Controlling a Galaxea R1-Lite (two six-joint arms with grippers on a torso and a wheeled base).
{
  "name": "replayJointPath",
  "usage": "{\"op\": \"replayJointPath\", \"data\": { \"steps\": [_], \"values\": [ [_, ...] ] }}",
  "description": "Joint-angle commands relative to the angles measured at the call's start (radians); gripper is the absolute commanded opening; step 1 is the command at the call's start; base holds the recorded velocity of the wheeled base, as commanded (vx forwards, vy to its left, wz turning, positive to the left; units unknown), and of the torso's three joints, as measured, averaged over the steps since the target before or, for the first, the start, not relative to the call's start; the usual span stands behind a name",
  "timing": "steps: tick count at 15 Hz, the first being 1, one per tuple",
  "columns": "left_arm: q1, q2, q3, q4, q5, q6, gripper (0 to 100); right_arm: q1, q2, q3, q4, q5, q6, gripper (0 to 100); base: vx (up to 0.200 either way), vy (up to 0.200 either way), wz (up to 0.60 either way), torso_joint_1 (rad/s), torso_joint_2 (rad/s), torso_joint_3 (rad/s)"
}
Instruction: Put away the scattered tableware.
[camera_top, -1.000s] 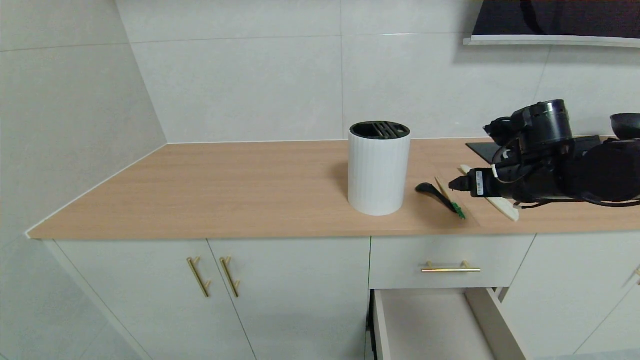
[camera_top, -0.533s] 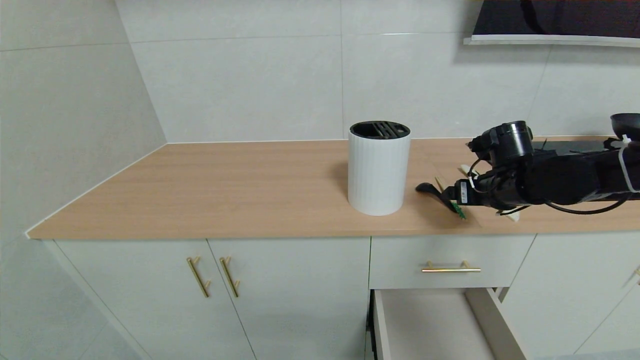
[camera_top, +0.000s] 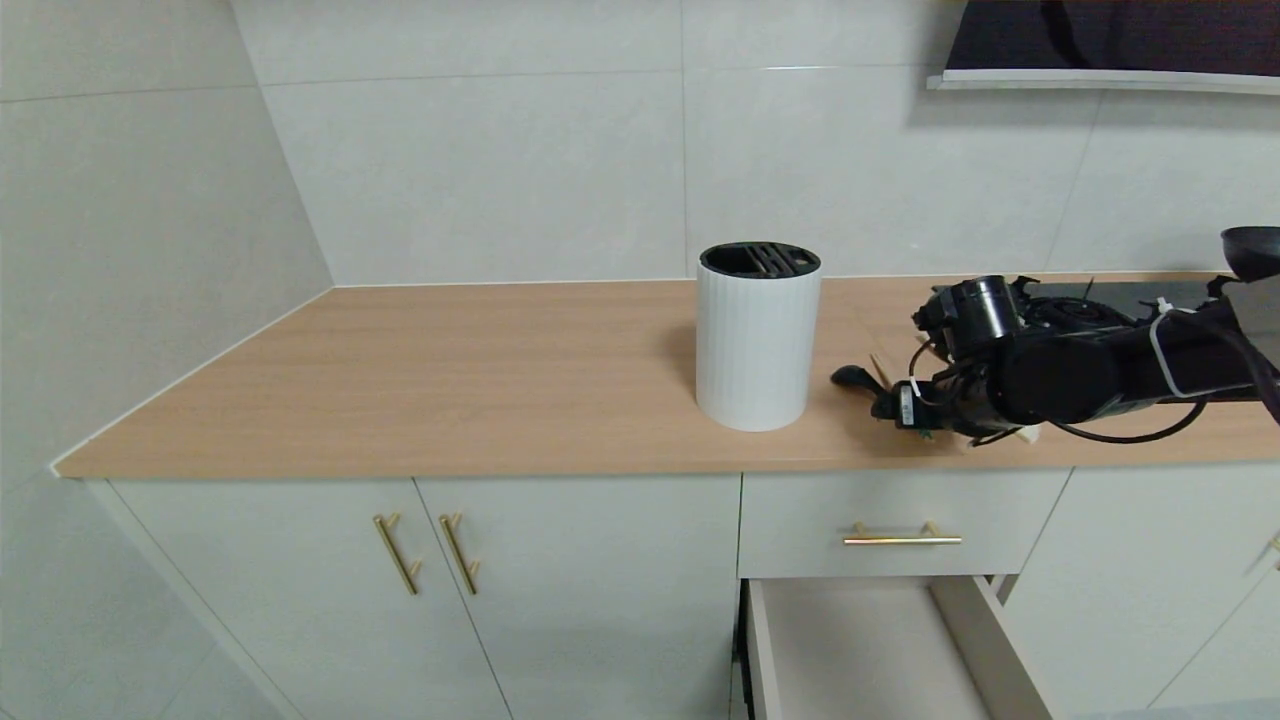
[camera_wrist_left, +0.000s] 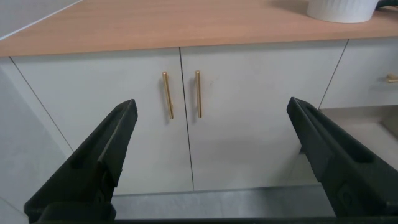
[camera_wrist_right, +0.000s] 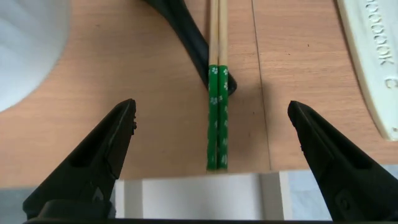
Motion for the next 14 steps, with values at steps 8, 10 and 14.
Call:
{"op": "replayJointPath", "data": {
  "steps": [8, 10, 14],
  "values": [
    [0.000, 0.000, 0.000, 0.000, 0.000, 0.000, 100, -0.012, 0.034, -0.009, 0.000, -0.003, -0.001, 0, 0.000, 0.000, 0.00, 0.000, 0.00, 0.000],
    [0.000, 0.000, 0.000, 0.000, 0.000, 0.000, 100, -0.012, 0.031, -0.009, 0.001, -0.003, -0.002, 0, 0.000, 0.000, 0.00, 0.000, 0.00, 0.000],
    [0.000, 0.000, 0.000, 0.000, 0.000, 0.000, 100, -0.012, 0.025, -0.006, 0.005, -0.003, -0.002, 0, 0.000, 0.000, 0.00, 0.000, 0.00, 0.000]
  ]
}}
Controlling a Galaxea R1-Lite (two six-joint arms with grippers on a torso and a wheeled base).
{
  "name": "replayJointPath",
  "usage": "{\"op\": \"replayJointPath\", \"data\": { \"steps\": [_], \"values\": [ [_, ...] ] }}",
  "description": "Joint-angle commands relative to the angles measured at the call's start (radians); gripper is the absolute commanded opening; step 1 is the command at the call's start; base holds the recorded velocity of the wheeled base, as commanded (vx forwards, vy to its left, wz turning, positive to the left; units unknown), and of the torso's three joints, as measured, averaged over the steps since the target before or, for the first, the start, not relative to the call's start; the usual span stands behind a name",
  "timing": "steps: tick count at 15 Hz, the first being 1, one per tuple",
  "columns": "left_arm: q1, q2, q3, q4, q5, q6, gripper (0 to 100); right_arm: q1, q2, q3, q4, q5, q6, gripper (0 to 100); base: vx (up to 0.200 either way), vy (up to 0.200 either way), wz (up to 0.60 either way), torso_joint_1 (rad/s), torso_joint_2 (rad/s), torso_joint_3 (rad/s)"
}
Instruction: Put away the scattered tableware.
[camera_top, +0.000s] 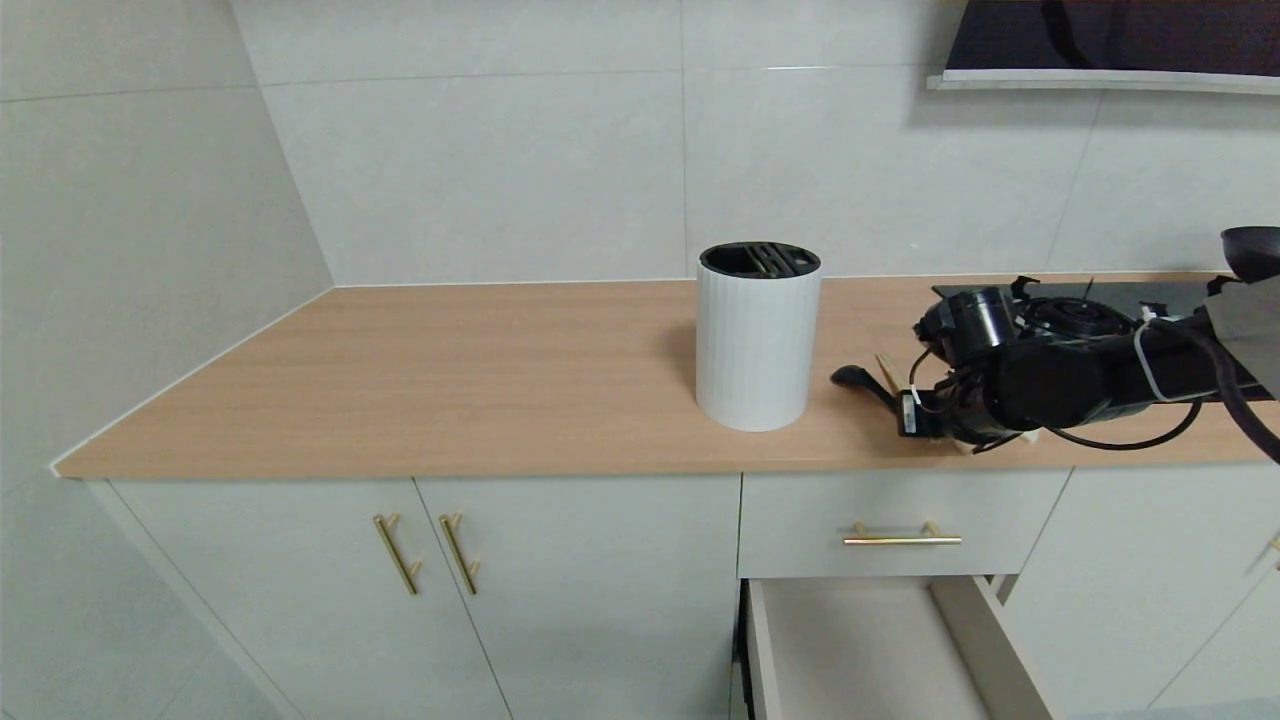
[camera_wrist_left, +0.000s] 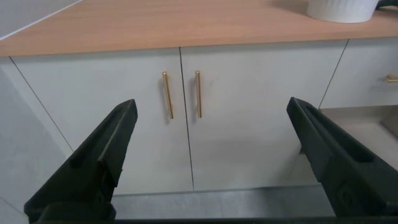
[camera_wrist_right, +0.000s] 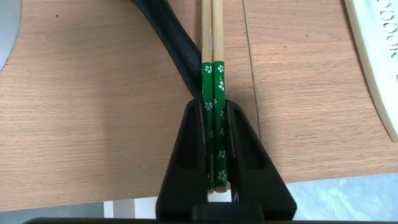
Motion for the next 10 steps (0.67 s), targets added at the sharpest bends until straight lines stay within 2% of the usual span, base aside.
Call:
{"op": "replayJointPath", "data": {
  "steps": [1, 5, 10],
  "values": [
    [0.001, 0.000, 0.000, 0.000, 0.000, 0.000, 100, 0.001, -0.009, 0.000, 0.000, 0.000, 0.000, 0, 0.000, 0.000, 0.00, 0.000, 0.00, 0.000],
    [0.000, 0.000, 0.000, 0.000, 0.000, 0.000, 100, 0.001, -0.018, 0.003, 0.002, -0.002, 0.002, 0, 0.000, 0.000, 0.00, 0.000, 0.00, 0.000],
    [0.000, 0.000, 0.000, 0.000, 0.000, 0.000, 100, 0.011, -0.311, 0.160, 0.002, -0.035, 0.000, 0, 0.000, 0.000, 0.00, 0.000, 0.00, 0.000]
  ]
}}
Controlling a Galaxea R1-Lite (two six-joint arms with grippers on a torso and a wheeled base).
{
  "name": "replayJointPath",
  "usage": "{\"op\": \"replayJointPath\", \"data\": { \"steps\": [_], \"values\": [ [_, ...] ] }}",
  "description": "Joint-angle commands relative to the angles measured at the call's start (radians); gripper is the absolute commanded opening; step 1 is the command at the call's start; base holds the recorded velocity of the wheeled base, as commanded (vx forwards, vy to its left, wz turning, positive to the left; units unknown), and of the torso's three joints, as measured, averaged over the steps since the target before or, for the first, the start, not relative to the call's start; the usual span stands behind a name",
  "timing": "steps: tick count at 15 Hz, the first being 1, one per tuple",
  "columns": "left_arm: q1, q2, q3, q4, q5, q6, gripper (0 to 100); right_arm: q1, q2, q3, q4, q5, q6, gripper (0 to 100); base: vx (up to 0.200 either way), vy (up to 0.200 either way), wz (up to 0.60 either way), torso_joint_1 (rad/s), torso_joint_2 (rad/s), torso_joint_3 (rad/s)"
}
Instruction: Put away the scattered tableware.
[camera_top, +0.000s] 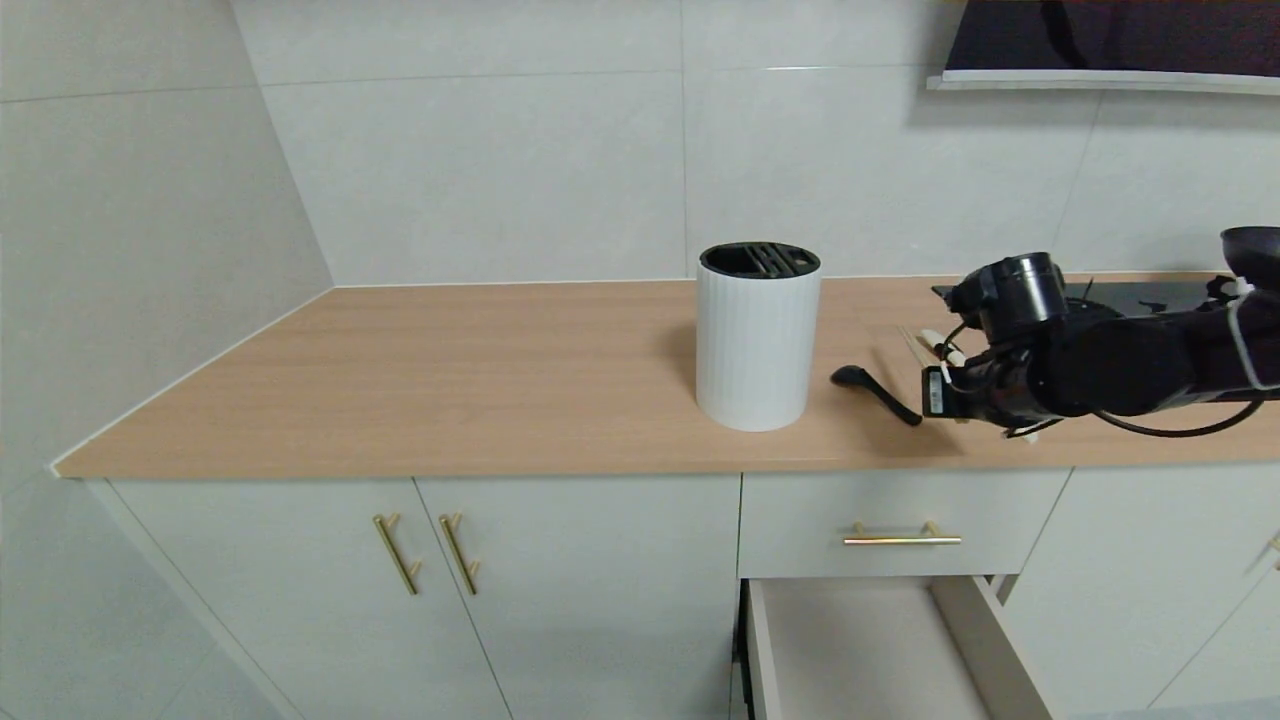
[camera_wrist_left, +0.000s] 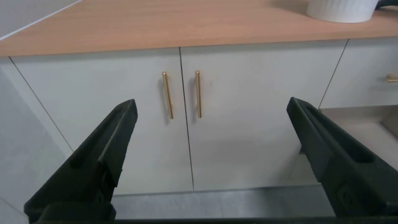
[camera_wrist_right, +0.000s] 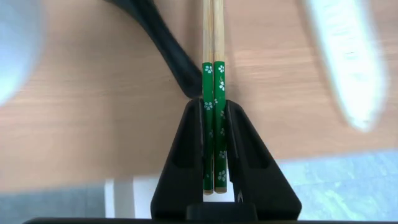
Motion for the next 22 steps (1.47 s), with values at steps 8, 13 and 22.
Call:
{"op": "replayJointPath", "data": {
  "steps": [8, 13, 22],
  "values": [
    [0.000, 0.001, 0.000, 0.000, 0.000, 0.000, 100, 0.007, -0.720, 0.555, 0.130, 0.191, 0.001, 0, 0.000, 0.000, 0.00, 0.000, 0.00, 0.000],
    [0.000, 0.000, 0.000, 0.000, 0.000, 0.000, 100, 0.007, -0.795, 0.587, 0.227, 0.343, 0.001, 0, 0.000, 0.000, 0.00, 0.000, 0.00, 0.000],
    [0.000, 0.000, 0.000, 0.000, 0.000, 0.000, 100, 0.067, -0.787, 0.659, 0.225, 0.373, -0.111, 0, 0.000, 0.000, 0.00, 0.000, 0.00, 0.000]
  ]
}}
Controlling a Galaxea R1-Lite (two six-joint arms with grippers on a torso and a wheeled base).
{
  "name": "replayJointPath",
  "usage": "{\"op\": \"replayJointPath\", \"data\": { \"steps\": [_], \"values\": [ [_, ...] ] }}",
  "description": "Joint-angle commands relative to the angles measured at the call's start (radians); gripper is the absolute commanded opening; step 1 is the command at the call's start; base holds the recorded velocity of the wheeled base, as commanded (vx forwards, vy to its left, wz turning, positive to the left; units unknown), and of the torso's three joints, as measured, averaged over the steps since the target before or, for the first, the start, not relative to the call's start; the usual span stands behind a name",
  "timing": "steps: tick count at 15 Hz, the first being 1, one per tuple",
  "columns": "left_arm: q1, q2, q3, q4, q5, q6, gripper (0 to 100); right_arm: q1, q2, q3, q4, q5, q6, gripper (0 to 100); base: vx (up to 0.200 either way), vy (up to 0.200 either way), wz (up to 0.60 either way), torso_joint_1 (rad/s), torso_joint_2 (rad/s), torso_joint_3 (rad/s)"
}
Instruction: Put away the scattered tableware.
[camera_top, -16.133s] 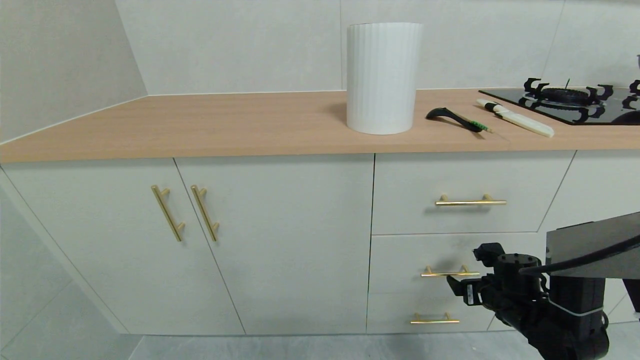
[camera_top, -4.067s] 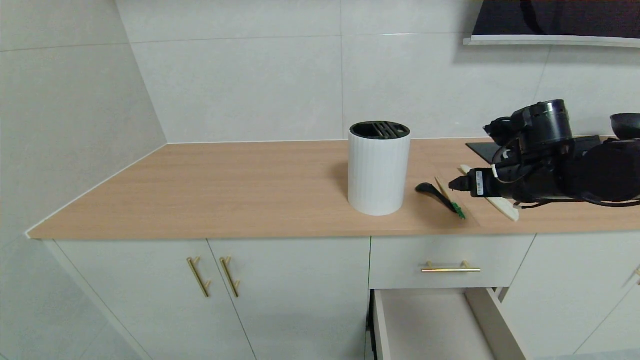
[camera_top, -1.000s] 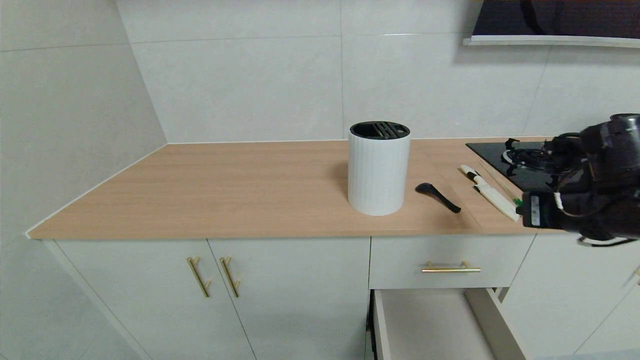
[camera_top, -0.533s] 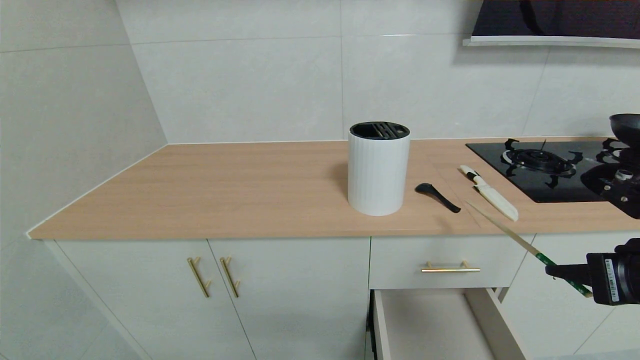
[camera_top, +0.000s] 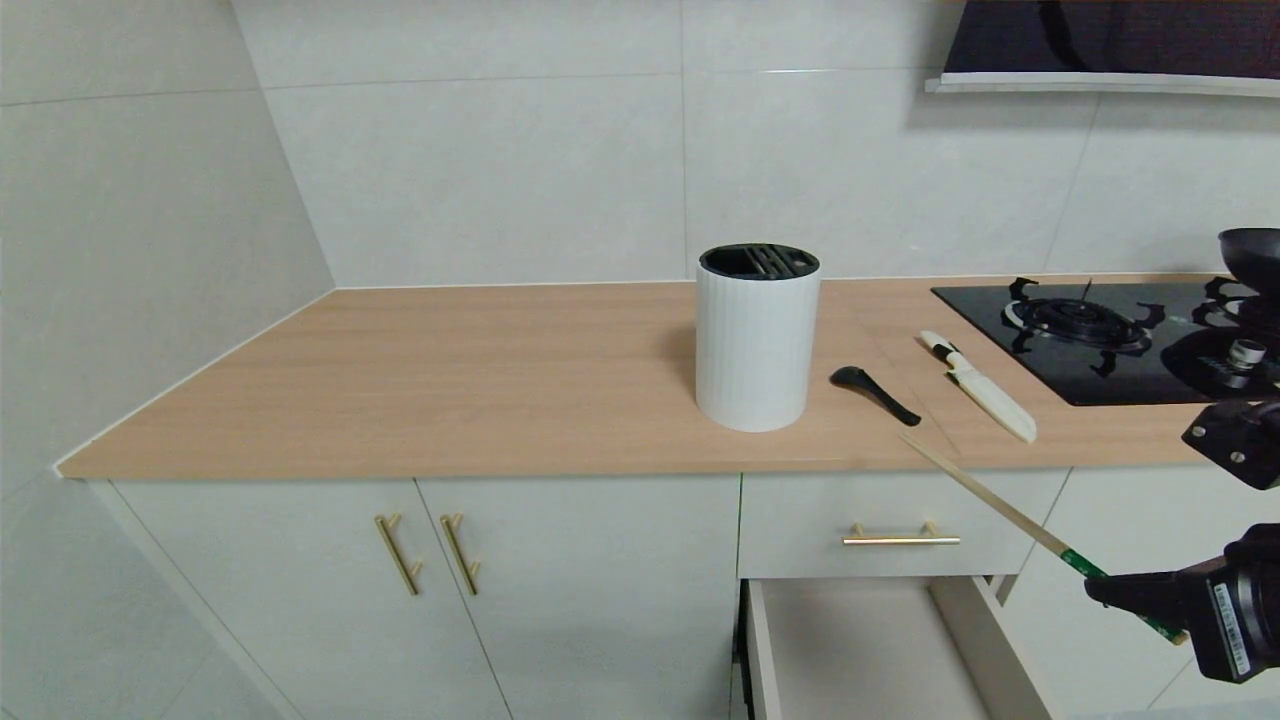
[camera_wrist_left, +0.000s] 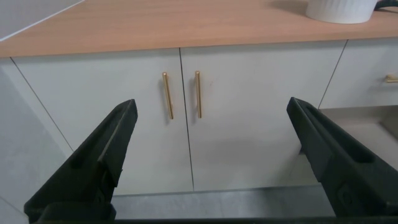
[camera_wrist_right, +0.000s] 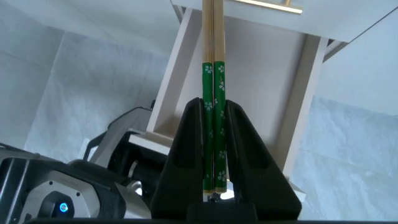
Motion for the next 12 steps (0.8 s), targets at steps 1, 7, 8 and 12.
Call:
{"op": "replayJointPath", "data": {
  "steps": [1, 7, 8, 12],
  "values": [
    [0.000, 0.000, 0.000, 0.000, 0.000, 0.000, 100, 0.001, 0.009, 0.003, 0.001, -0.001, 0.000, 0, 0.000, 0.000, 0.00, 0.000, 0.00, 0.000],
    [0.000, 0.000, 0.000, 0.000, 0.000, 0.000, 100, 0.001, 0.032, 0.006, 0.002, -0.004, -0.002, 0, 0.000, 0.000, 0.00, 0.000, 0.00, 0.000],
    [0.001, 0.001, 0.000, 0.000, 0.000, 0.000, 100, 0.001, 0.029, 0.010, 0.002, -0.005, -0.003, 0, 0.000, 0.000, 0.00, 0.000, 0.00, 0.000],
    [0.000, 0.000, 0.000, 0.000, 0.000, 0.000, 100, 0.002, 0.034, 0.017, -0.001, -0.004, -0.022, 0, 0.000, 0.000, 0.00, -0.106, 0.25, 0.138]
  ]
}}
